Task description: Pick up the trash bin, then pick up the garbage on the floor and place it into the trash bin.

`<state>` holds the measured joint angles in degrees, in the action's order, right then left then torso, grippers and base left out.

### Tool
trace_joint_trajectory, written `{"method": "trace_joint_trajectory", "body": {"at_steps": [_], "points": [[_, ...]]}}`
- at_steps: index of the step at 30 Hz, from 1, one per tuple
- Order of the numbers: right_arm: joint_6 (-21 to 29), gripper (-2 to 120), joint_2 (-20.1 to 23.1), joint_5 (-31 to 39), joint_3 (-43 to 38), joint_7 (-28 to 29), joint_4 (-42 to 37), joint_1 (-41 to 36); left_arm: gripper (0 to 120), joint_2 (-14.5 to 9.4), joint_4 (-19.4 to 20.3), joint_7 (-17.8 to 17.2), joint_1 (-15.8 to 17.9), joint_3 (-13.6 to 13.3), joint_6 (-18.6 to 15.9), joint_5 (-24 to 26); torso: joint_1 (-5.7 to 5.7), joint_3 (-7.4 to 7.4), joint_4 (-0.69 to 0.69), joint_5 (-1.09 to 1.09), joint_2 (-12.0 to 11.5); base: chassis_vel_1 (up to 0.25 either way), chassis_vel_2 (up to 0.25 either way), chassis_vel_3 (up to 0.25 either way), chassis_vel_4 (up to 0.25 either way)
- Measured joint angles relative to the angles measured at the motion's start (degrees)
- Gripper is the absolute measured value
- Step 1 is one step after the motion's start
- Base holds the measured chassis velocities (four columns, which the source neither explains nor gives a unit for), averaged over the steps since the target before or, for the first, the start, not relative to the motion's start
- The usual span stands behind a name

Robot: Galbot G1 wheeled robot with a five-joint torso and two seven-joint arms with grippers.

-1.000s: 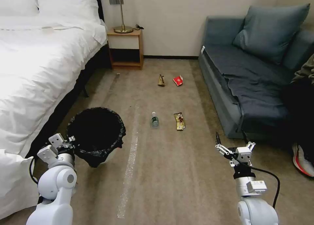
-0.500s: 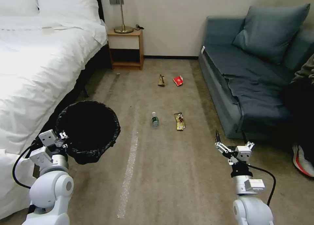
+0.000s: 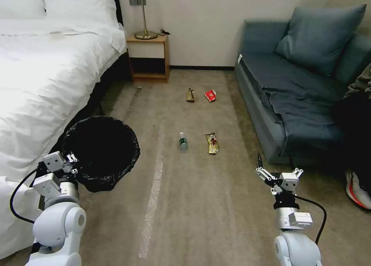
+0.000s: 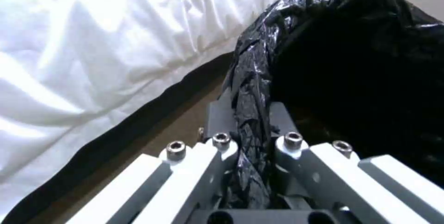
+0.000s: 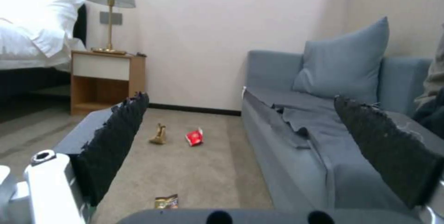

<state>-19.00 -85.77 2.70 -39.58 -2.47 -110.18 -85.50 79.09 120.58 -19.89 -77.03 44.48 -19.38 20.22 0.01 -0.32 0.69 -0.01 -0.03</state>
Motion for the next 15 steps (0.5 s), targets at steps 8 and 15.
{"method": "trace_joint_trajectory", "body": {"at_steps": [8,15], "points": [[-0.48,100,-0.21,-0.30,-0.35,-1.13,-0.05,-0.15,4,0.04,0.06,0.29,-0.46,0.21,0.62,-0.36,0.00,0.00,0.00,0.00,0.00,0.000,0.000,0.000,0.000],[-0.79,100,-0.62,-0.58,-0.49,-1.34,-0.12,-0.08,4,0.10,0.13,0.31,-0.49,0.22,0.83,-0.56,0.00,0.00,0.00,0.00,0.00,-0.044,0.044,0.039,-0.039]]}}
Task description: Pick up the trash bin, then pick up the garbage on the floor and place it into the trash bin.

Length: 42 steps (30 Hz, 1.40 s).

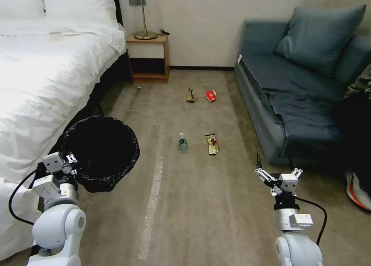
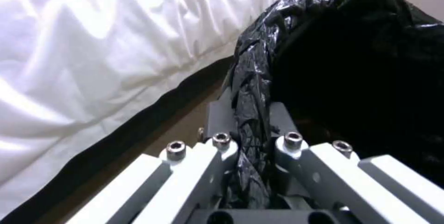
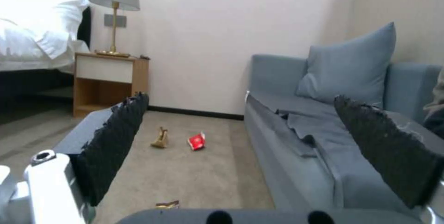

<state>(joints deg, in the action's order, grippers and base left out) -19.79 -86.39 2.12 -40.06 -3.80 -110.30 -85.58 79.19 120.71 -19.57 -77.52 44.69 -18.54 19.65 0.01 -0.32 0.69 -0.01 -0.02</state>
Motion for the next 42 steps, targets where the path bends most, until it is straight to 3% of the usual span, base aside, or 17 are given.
{"method": "trace_joint_trajectory", "body": {"at_steps": [42], "points": [[-0.54,100,-0.32,-0.31,-0.52,-0.57,0.56,0.34,4,0.03,-0.13,-0.35,0.53,-0.39,0.41,0.06,0.00,0.00,0.00,0.00,0.00,-0.066,0.069,0.069,-0.070]]}}
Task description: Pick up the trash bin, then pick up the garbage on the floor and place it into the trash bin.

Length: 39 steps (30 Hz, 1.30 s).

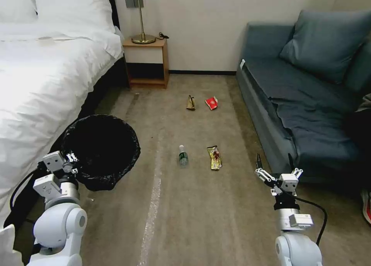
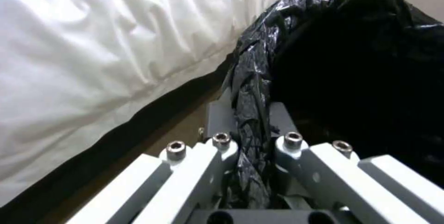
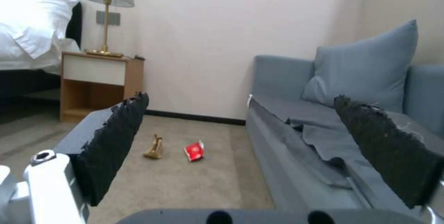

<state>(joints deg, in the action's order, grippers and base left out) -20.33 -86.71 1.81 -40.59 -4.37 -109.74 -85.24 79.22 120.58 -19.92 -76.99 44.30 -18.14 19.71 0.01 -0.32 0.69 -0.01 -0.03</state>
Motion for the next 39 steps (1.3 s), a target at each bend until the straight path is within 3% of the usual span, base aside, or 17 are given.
{"method": "trace_joint_trajectory", "body": {"at_steps": [39], "points": [[-0.39,100,-0.47,0.09,-0.22,0.15,0.56,0.30,4,0.04,-0.29,0.17,0.19,-0.19,0.59,-0.50,0.00,0.00,0.00,0.00,0.00,-0.055,0.056,0.059,-0.056]]}}
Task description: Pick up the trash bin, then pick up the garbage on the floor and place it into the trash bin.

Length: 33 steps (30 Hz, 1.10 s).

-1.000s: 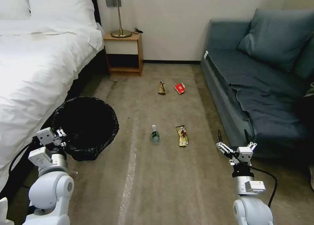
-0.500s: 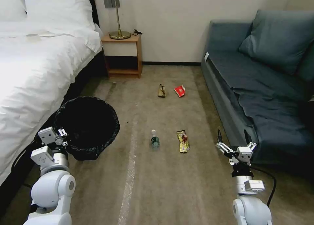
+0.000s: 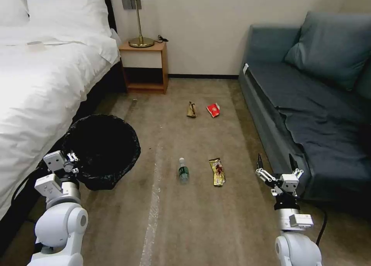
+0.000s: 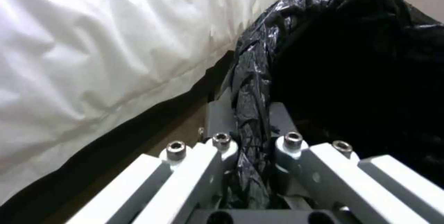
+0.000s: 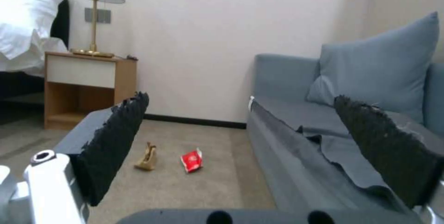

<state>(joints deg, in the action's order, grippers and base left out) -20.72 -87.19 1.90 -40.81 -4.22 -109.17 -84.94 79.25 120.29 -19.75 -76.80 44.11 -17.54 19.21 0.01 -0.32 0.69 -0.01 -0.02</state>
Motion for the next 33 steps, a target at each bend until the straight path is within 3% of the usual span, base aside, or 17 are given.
{"method": "trace_joint_trajectory", "body": {"at_steps": [33], "points": [[0.46,100,0.40,0.20,-0.43,-0.34,0.89,1.24,4,-0.29,-1.35,0.21,1.75,-0.39,0.03,0.03,0.00,0.00,0.00,0.00,0.00,-0.061,0.065,0.062,-0.062]]}}
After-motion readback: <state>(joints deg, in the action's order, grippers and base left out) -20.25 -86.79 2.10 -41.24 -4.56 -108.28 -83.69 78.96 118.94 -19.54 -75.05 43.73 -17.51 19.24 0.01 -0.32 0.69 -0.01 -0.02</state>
